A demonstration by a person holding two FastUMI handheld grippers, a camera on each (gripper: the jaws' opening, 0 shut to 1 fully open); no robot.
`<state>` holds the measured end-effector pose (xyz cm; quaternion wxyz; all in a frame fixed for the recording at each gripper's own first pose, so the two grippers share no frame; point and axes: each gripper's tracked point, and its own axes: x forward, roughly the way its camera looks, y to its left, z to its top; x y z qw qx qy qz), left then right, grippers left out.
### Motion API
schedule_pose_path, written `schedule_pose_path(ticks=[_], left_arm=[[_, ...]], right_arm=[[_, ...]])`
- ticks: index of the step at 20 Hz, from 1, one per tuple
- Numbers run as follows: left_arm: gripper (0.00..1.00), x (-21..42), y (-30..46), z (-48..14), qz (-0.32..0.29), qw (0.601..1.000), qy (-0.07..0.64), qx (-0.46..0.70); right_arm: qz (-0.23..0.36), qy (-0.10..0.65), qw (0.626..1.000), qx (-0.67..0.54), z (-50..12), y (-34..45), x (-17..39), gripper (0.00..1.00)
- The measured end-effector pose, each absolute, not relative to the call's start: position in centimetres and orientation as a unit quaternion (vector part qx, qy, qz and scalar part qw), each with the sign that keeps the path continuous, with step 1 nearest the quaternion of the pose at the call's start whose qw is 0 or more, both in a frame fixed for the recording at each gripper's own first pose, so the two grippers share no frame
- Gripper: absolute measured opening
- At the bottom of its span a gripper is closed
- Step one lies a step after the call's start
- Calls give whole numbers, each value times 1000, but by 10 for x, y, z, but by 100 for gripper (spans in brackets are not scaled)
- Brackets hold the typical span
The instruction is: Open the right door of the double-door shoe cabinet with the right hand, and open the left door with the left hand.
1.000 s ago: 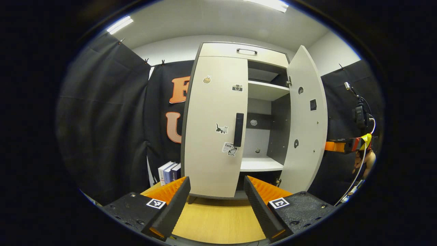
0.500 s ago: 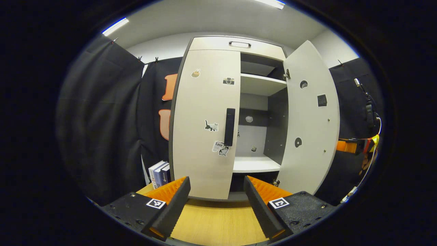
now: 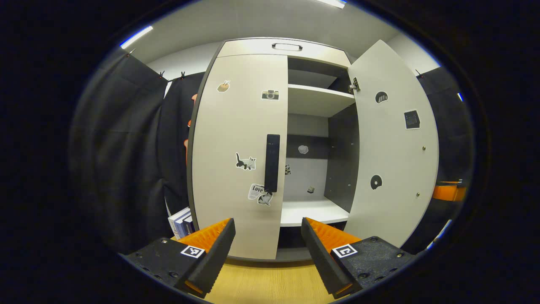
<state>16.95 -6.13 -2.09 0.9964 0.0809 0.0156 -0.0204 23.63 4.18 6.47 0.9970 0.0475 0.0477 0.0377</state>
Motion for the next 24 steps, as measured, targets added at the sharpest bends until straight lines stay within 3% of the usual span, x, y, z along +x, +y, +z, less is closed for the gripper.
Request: schedule_pose_path(ticks=[5, 7, 11, 15, 16, 20, 21, 22, 23, 24], left_arm=[[94, 213, -70, -15, -25, 998, 13, 58], [97, 229, -72, -7, -26, 998, 4, 65], [94, 264, -76, 7, -28, 997, -9, 72], [95, 296, -71, 10, -15, 998, -13, 61], [95, 304, -69, 9, -14, 998, -10, 59], [92, 329, -65, 8, -7, 997, -8, 73], [83, 334, -65, 7, -4, 997, -7, 78], [83, 337, -65, 5, -4, 997, -5, 80], [73, 341, -66, 3, -4, 997, -2, 81], [69, 344, -66, 0, -5, 997, 1, 81]], right_arm=[[24, 35, 998, 54, 70, 34, 235, 9], [21, 32, 997, 60, 71, 32, 234, 15], [9, 39, 996, 74, 68, 28, 233, 73], [-13, 35, 997, 70, 67, 17, 233, 85], [-18, 32, 997, 68, 67, 14, 233, 97], [-31, 28, 997, 72, 68, 12, 234, 96], [-34, 28, 996, 73, 68, 10, 233, 94], [-37, 28, 996, 74, 68, 9, 232, 91], [-39, 28, 996, 75, 68, 7, 230, 99], [-40, 28, 996, 76, 67, 6, 229, 99]])
